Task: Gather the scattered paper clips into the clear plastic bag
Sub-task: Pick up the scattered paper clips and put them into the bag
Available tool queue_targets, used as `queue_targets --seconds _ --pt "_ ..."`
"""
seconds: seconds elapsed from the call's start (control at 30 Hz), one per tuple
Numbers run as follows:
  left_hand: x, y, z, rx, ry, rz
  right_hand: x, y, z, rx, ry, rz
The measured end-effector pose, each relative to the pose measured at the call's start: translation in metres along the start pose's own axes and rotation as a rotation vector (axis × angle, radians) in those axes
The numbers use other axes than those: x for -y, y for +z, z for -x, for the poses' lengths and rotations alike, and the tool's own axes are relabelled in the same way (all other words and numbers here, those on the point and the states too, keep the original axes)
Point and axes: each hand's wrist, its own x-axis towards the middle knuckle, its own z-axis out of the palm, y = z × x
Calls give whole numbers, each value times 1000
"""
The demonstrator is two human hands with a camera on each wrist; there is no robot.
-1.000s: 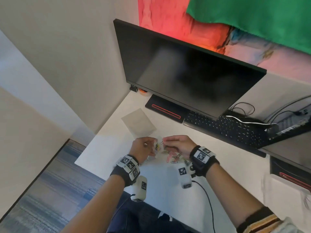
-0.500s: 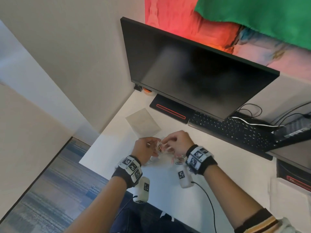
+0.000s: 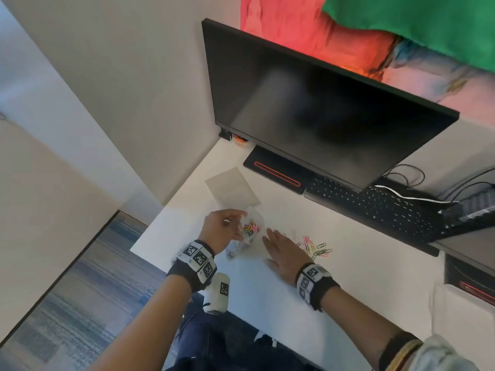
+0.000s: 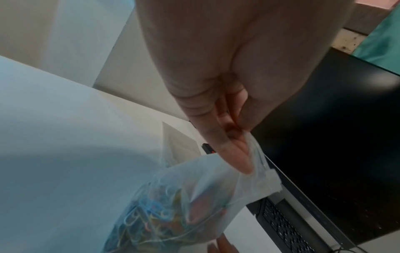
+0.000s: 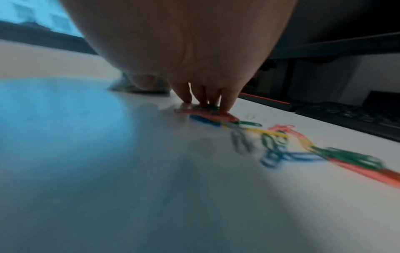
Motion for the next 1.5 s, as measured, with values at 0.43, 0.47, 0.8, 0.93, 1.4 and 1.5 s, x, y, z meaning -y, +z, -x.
queue_targets --seconds 0.43,0.47,0.8,0.93,1.4,1.5 --pt "4 16 1 15 -26 -52 -52 11 20 -75 84 8" --pt "3 17 1 17 -29 -54 -53 9 18 -98 102 -27" --pt "2 45 0 49 -49 -62 -71 -41 36 -437 716 -1134" --pt "1 55 -1 67 -50 -57 -54 -73 31 -448 566 -1726" --pt "-1 65 0 84 -11 -115 22 -101 6 -340 510 -970" --pt "1 63 0 91 -9 -142 26 -106 4 -284 422 -759"
